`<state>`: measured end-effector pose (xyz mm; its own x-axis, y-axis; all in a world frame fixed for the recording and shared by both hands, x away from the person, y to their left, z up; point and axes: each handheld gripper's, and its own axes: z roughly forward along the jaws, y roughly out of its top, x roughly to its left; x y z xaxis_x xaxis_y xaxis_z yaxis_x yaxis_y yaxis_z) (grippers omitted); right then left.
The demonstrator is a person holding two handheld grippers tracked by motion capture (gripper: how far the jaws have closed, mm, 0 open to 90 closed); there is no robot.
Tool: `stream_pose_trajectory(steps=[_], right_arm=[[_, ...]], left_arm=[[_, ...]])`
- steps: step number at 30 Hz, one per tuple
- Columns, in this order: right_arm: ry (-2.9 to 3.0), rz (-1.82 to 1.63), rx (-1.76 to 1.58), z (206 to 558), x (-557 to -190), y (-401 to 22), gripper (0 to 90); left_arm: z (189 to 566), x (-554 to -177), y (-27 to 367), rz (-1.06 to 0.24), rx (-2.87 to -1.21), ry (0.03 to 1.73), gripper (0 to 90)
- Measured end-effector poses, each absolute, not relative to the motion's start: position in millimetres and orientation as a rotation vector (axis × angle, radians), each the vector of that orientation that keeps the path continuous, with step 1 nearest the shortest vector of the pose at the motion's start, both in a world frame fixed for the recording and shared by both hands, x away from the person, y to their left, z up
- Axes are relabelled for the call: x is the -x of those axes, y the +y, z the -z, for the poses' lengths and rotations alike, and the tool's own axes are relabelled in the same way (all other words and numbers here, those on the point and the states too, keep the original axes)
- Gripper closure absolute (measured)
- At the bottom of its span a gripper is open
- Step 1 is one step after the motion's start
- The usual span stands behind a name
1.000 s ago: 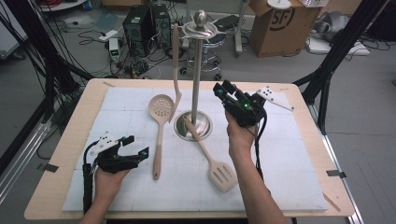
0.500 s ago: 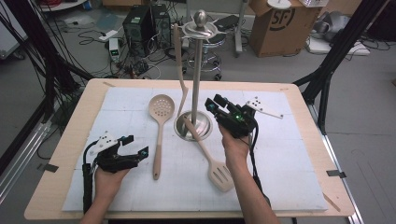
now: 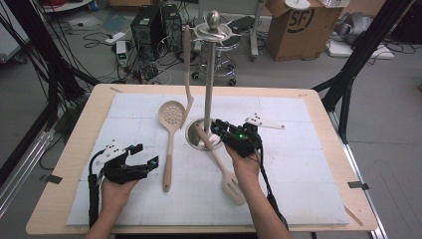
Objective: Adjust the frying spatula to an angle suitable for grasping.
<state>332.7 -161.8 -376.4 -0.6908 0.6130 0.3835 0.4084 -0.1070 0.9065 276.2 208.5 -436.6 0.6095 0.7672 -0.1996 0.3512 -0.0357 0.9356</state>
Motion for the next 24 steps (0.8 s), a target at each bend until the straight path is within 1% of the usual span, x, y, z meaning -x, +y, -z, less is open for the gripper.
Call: stream_pose_trajectory(steps=[1, 3, 4, 6, 12, 15, 24], right_arm=[[2.001, -1.890, -1.160, 377.6, -333.0, -160.2, 74.6], [2.041, -1.846, -1.178, 380.7, -334.0, -157.0, 82.6], [2.068, -1.826, -1.200, 382.9, -335.5, -155.5, 83.5], [2.117, -1.791, -1.262, 388.4, -339.1, -154.5, 89.2], [2.299, -1.665, -1.320, 402.5, -345.1, -145.4, 89.4], [2.448, -1.530, -1.358, 414.9, -349.0, -138.4, 89.4], [2.551, -1.332, -1.391, 430.8, -351.7, -126.2, 89.4]], left_arm=[[436.6, -276.2, 208.4, -0.433, -1.637, 0.945, 18.9], [436.6, -276.3, 208.2, -0.432, -1.637, 0.946, 18.9], [436.5, -276.3, 208.2, -0.433, -1.637, 0.944, 18.9], [436.4, -275.9, 208.0, -0.431, -1.638, 0.942, 19.1], [436.5, -275.9, 208.0, -0.430, -1.643, 0.941, 19.2], [436.4, -275.8, 207.9, -0.430, -1.643, 0.940, 19.2], [436.3, -275.8, 207.9, -0.430, -1.643, 0.940, 19.2]])
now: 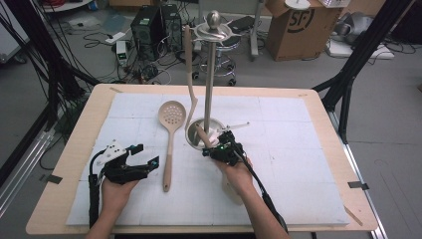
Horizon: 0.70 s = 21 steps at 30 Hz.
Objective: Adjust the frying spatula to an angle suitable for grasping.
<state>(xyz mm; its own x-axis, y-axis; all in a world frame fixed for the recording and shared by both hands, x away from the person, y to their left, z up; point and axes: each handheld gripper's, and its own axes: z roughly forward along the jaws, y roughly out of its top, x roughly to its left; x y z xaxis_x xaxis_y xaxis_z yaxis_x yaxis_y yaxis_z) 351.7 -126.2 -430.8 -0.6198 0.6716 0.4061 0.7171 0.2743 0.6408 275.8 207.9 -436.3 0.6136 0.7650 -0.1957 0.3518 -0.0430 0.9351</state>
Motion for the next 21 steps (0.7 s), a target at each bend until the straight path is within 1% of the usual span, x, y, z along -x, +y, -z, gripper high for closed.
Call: stream_pose_trajectory(steps=[11, 21], right_arm=[[-2.467, 1.119, 1.423, 443.6, -360.8, -120.2, 89.6], [-2.577, 0.949, 1.382, 443.0, -352.4, -120.0, 89.6]], left_arm=[[435.9, -275.5, 208.6, -0.432, -1.639, 0.942, 19.3], [436.1, -275.4, 208.4, -0.432, -1.644, 0.940, 19.2]])
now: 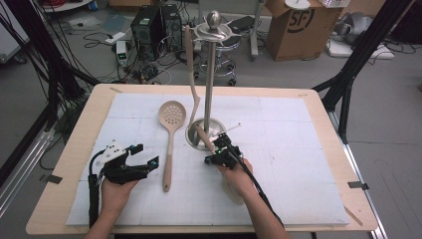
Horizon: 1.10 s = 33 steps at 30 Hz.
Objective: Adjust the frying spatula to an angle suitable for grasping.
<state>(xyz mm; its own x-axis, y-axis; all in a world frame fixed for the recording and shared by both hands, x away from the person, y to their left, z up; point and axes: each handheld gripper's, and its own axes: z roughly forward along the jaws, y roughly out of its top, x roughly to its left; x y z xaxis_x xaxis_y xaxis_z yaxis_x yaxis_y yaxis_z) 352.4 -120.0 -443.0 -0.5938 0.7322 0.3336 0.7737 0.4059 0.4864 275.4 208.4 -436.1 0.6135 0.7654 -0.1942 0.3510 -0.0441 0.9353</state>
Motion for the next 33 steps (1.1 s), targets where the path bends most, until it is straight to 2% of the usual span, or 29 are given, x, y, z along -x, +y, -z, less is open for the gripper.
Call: stream_pose_trajectory(steps=[10, 14, 33], right_arm=[[-2.670, 0.867, 1.418, 438.5, -344.7, -137.2, 90.0], [-2.426, 1.016, 1.441, 449.1, -347.1, -164.7, 90.0], [-2.485, 0.949, 1.411, 445.8, -323.6, -185.2, 90.0]], left_arm=[[436.7, -274.7, 209.4, -0.432, -1.643, 0.947, 19.3], [437.2, -274.7, 209.4, -0.430, -1.649, 0.948, 19.3], [437.7, -274.2, 210.0, -0.435, -1.649, 0.952, 19.4]])
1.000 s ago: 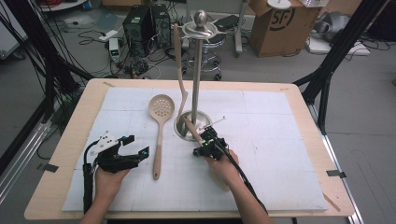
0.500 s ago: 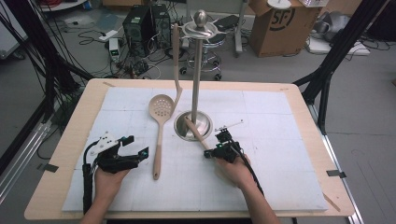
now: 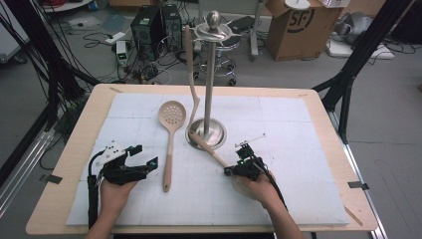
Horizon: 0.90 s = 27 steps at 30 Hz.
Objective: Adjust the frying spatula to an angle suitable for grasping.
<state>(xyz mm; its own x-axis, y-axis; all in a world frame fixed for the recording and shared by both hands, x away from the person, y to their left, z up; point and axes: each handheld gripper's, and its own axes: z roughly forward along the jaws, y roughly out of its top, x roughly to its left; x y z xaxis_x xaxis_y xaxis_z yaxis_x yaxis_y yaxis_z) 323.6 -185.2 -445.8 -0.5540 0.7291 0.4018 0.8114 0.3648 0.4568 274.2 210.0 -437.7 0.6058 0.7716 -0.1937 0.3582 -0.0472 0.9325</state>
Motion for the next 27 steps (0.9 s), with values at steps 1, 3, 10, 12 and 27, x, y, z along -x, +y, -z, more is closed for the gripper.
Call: stream_pose_trajectory(steps=[1, 3, 10, 12, 27], right_arm=[[-2.480, 0.940, 1.425, 444.7, -323.8, -185.1, 90.0], [-2.511, 0.937, 1.414, 439.8, -324.1, -182.0, 90.0], [-2.601, 0.961, 1.323, 425.9, -334.6, -149.4, 90.0], [-2.612, 0.975, 1.308, 425.2, -338.6, -137.2, 90.0], [-2.756, 0.930, 1.334, 440.5, -352.1, -92.1, 89.9]], left_arm=[[438.0, -274.4, 209.3, -0.434, -1.648, 0.956, 19.4], [438.3, -275.1, 208.6, -0.433, -1.658, 0.953, 19.4], [437.9, -276.2, 206.4, -0.434, -1.657, 0.950, 19.4], [437.8, -276.2, 206.3, -0.433, -1.655, 0.949, 19.4], [436.6, -275.9, 207.1, -0.437, -1.649, 0.940, 19.5]])
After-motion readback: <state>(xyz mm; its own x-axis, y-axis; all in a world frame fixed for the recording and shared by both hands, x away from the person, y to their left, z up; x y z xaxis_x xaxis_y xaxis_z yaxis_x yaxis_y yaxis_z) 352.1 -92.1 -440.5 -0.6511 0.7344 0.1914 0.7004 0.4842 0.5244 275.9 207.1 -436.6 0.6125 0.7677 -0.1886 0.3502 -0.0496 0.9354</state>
